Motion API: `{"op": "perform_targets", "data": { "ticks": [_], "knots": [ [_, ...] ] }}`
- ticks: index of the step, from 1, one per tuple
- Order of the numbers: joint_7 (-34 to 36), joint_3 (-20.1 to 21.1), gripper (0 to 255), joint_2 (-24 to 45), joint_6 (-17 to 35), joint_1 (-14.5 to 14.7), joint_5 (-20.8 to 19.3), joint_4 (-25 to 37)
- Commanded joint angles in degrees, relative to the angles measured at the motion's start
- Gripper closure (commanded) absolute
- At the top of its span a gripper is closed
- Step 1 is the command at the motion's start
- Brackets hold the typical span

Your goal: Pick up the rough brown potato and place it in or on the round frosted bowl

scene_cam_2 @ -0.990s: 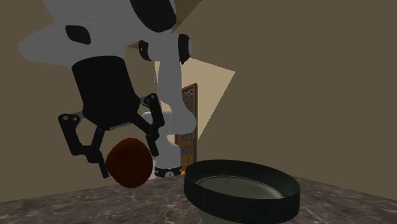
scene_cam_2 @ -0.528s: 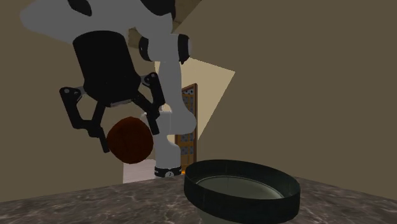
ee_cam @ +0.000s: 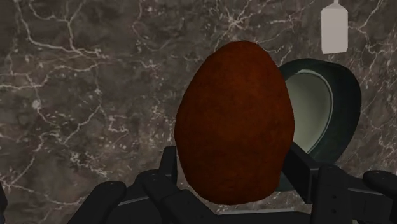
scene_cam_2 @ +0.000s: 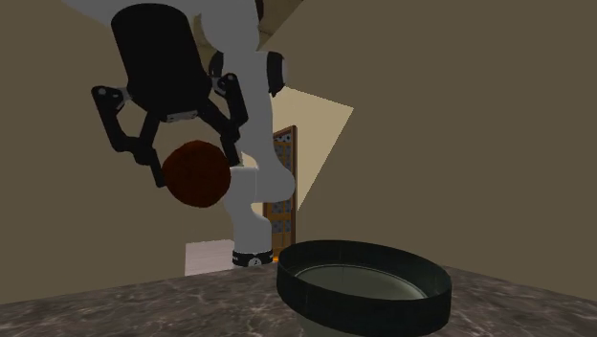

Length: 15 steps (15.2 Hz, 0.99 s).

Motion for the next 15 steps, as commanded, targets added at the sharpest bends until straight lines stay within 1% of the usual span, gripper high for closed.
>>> {"op": "perform_targets", "data": {
  "ticks": [1, 8, 15],
  "knots": [
    [0.4, 0.0, 255, -0.4, -1.1, 0.0, -0.2, 0.7],
    [9.6, 5.1, 255, -3.8, 2.7, 4.9, 0.3, -3.4],
    [19.2, 10.5, 255, -4.2, 6.2, 9.9, 1.5, -4.1]
  ]
}}
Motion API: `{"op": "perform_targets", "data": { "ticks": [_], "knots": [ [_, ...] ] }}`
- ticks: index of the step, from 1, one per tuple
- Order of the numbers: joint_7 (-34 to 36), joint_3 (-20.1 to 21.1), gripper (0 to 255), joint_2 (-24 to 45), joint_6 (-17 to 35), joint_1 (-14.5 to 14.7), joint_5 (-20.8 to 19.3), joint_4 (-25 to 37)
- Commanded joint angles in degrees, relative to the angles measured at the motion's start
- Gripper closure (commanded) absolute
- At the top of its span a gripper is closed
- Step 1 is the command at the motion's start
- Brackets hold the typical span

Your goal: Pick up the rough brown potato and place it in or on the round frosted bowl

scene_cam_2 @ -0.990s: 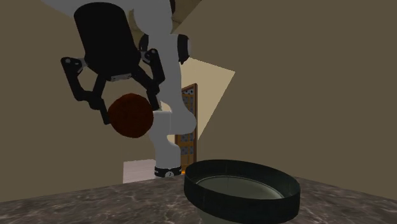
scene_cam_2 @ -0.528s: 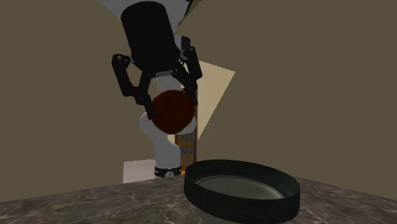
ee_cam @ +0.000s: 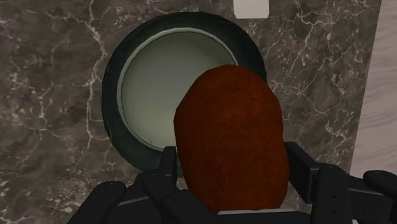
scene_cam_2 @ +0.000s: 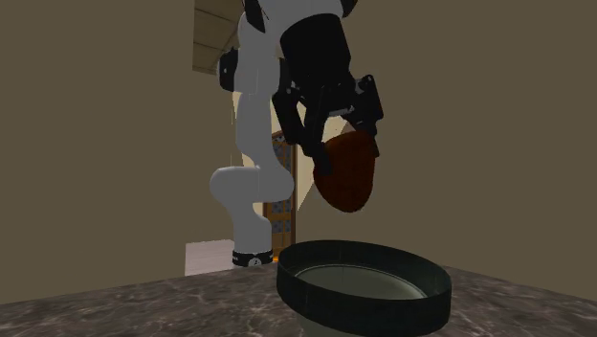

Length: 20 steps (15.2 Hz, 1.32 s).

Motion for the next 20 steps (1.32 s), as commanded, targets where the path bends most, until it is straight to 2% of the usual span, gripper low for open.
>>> {"op": "perform_targets", "data": {
  "ticks": [1, 14, 20],
  "knots": [
    [1.5, 0.9, 255, 0.2, 1.2, 0.8, 0.3, -0.5],
    [-1.8, 1.1, 255, 2.8, 10.2, 1.0, 2.1, -7.4],
    [-1.9, 1.1, 255, 2.9, 10.5, 1.0, 2.1, -7.6]
  ]
}}
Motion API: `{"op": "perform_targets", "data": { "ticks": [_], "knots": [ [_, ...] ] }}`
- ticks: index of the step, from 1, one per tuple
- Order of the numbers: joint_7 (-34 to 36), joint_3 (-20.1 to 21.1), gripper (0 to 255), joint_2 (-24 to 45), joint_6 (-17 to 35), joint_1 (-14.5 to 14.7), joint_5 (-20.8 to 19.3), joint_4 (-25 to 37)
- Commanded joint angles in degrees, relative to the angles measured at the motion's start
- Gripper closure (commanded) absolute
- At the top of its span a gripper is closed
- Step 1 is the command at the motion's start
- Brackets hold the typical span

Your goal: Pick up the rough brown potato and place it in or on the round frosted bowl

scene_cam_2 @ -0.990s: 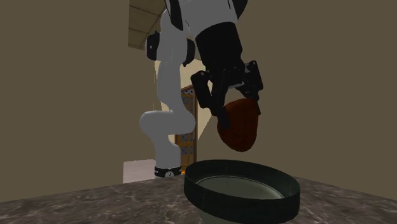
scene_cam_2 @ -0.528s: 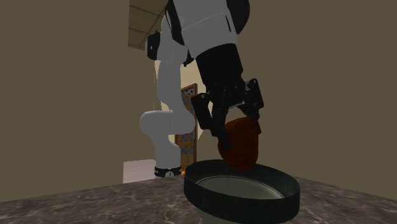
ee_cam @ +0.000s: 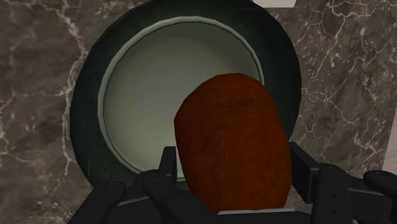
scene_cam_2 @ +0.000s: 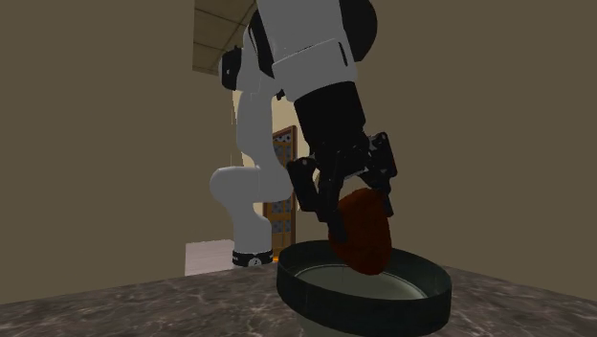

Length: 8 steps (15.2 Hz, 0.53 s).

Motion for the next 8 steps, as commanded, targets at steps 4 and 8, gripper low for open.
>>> {"op": "perform_targets", "data": {
  "ticks": [4, 8],
  "knots": [
    [0.0, 0.0, 0, 0.0, 0.0, 0.0, 0.0, 0.0],
    [0.0, 0.0, 0, 0.0, 0.0, 0.0, 0.0, 0.0]
  ]
}}
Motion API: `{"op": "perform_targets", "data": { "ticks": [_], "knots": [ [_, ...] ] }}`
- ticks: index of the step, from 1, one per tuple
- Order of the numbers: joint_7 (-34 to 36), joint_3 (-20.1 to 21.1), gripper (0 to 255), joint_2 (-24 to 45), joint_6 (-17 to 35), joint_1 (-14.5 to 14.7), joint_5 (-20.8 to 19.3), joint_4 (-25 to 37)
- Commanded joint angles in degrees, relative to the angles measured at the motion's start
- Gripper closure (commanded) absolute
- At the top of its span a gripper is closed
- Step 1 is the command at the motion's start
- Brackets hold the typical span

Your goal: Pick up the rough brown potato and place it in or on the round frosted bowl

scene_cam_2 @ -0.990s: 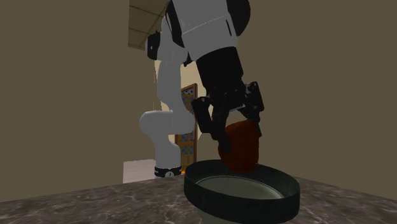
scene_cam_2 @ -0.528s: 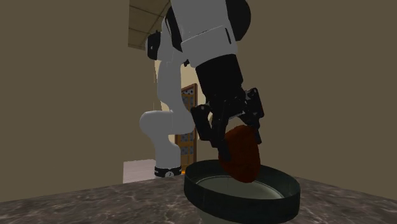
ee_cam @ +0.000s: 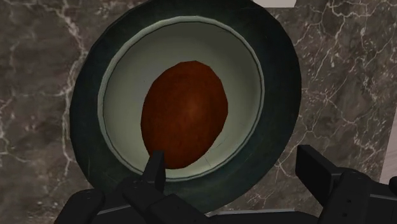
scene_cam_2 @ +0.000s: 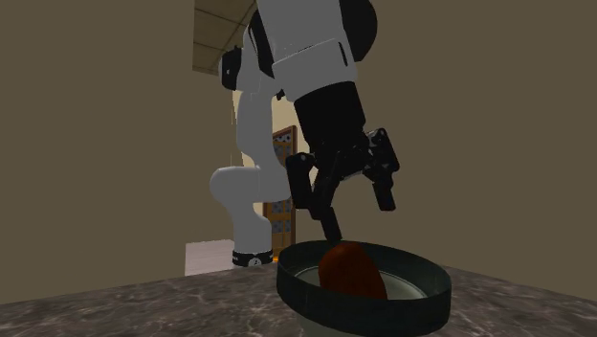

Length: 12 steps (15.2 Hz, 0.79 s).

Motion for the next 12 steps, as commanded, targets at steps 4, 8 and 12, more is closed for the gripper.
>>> {"op": "perform_targets", "data": {
  "ticks": [4, 8, 12],
  "knots": [
    [0.8, -1.0, 0, -1.7, -6.9, -1.0, -1.5, 5.1],
    [0.8, -1.0, 0, -1.7, -6.9, -1.0, -1.5, 5.1],
    [0.8, -1.0, 0, -1.7, -6.9, -1.0, -1.5, 5.1]
  ]
}}
